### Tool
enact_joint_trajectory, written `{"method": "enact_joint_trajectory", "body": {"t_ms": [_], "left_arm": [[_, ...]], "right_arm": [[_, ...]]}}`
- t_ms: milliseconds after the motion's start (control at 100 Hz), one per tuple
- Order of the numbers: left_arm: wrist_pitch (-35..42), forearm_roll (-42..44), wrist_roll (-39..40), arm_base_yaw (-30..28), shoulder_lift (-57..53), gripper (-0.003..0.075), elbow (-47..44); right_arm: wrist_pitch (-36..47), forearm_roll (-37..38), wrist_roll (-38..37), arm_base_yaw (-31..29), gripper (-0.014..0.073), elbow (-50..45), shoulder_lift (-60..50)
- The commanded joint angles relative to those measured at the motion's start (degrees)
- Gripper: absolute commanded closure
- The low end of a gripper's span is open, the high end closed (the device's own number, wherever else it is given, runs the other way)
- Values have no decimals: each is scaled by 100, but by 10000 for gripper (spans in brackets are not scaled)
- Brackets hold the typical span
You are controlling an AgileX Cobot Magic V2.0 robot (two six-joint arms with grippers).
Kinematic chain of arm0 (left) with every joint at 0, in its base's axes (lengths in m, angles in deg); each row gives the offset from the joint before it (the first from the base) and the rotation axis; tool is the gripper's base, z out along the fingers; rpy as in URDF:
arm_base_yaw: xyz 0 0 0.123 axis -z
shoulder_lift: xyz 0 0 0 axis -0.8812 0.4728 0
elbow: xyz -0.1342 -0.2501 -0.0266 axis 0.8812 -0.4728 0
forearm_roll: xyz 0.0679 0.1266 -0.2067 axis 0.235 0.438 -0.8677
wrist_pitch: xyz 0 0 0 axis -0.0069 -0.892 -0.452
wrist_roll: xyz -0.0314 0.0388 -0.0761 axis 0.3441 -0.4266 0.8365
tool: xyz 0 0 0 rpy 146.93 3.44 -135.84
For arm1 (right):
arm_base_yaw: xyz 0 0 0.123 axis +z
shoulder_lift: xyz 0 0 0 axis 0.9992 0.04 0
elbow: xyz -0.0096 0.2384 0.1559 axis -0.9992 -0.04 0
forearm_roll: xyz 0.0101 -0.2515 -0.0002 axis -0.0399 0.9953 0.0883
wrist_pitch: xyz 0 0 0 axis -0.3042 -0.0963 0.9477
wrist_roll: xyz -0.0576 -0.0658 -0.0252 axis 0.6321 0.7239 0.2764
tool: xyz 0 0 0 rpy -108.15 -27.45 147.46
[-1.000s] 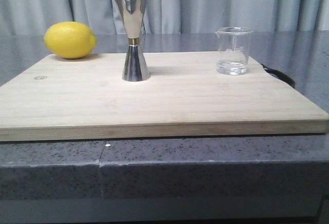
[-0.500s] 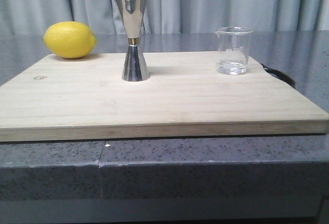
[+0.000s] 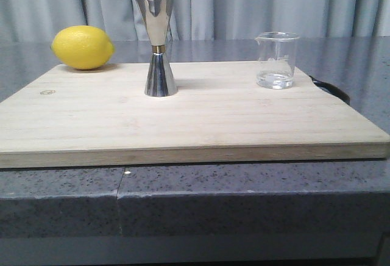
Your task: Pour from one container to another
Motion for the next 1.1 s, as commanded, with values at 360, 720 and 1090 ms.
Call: {"method": "enact_joint_trajectory", "body": {"t_ms": [360,720,1090], "left_arm": [[548,-48,54,5,26,739,159],[568,-48,54,-22,-86,739,17],[1849,105,43,-966,-1897,739,-2140]], "right_arm": [[545,-120,7,-31,650,124,23],[545,-120,7,-31,650,124,23],[545,-120,7,-31,650,124,23]]}}
